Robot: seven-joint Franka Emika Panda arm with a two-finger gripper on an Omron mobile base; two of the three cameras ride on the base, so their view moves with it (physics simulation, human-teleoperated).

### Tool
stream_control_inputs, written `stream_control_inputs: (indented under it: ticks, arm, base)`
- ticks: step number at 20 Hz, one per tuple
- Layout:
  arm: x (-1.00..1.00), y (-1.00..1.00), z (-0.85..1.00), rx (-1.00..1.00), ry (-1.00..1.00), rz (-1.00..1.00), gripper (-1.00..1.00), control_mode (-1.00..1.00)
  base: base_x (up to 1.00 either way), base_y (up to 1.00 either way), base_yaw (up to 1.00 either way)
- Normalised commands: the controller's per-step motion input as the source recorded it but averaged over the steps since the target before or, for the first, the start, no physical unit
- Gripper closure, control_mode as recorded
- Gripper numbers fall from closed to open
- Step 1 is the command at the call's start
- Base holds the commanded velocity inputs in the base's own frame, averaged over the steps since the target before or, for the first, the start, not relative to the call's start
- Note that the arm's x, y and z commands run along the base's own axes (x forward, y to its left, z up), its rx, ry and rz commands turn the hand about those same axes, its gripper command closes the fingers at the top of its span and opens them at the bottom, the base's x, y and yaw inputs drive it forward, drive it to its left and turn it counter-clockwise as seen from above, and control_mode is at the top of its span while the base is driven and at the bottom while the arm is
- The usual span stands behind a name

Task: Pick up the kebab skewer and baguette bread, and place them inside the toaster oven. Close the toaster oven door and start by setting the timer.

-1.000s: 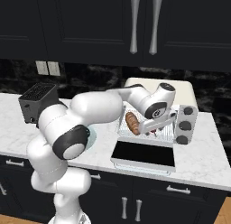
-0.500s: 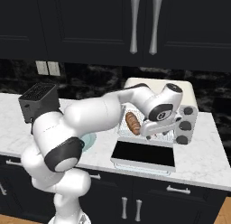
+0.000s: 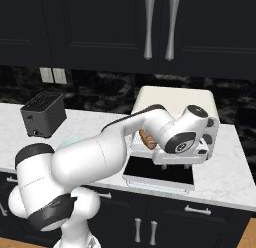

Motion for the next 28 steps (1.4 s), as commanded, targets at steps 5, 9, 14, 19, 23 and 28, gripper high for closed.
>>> stream_control_inputs:
  ticks: [5,9,14,19,23,28]
  arm:
    - [-0.26,0.05,-0.09,0.0,0.03,-0.33,-1.0,-1.0]
    - [0.02,0.23,-0.26,0.0,0.01,-0.31,-1.0,-1.0]
    - [0.04,0.26,-0.26,0.0,0.01,-0.32,-1.0,-1.0]
    - [0.06,0.06,-0.24,0.0,0.0,-0.29,-1.0,-1.0]
    - [0.49,0.0,-0.11,0.0,0.0,-0.23,-1.0,-1.0]
    - [0.57,0.0,-0.12,0.0,0.0,-0.19,-1.0,-1.0]
  base:
    - [0.0,0.0,0.0]
    - [0.0,0.0,0.0]
    - [0.0,0.0,0.0]
    - [0.0,0.0,0.0]
    - [0.0,0.0,0.0]
    - [0.0,0.0,0.0]
